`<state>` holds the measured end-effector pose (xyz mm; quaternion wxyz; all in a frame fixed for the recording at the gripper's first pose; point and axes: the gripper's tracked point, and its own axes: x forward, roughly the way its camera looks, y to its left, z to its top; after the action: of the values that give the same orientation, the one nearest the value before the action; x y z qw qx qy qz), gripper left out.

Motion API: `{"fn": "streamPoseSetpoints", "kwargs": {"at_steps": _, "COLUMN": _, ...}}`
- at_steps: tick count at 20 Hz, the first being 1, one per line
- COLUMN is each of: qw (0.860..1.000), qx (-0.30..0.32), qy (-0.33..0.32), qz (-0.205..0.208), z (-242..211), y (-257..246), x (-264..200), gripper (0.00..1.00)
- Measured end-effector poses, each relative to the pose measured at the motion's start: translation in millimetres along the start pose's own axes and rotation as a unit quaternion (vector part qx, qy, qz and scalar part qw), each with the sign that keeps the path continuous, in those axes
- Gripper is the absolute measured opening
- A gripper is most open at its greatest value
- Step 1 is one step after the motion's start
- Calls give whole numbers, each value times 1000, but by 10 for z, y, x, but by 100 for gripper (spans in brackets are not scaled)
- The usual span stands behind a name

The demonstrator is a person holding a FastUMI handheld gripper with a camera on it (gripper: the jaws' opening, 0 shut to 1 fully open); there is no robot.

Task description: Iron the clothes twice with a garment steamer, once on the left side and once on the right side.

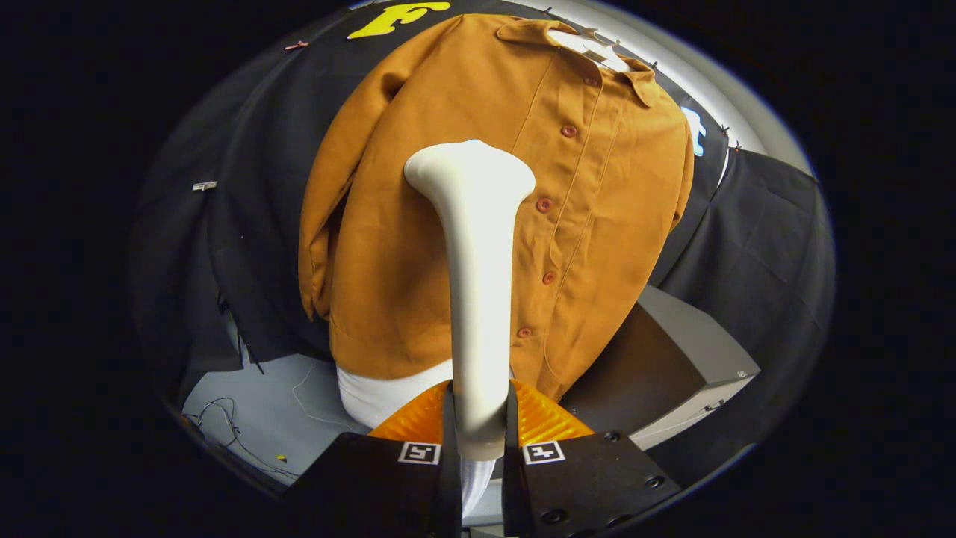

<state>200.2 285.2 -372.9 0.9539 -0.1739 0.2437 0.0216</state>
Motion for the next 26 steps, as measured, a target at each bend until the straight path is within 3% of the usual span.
{"fn": "streamPoseSetpoints", "kwargs": {"at_steps": 14, "qw": 996, "qx": 11, "qy": 72, "qz": 42, "z": -749, "y": 40, "x": -207, "gripper": 25}}
{"fn": "streamPoseSetpoints", "kwargs": {"at_steps": 26, "qw": 997, "qx": 63, "qy": 16, "qz": 53, "z": -361, "y": -441, "x": -997, "gripper": 25}}
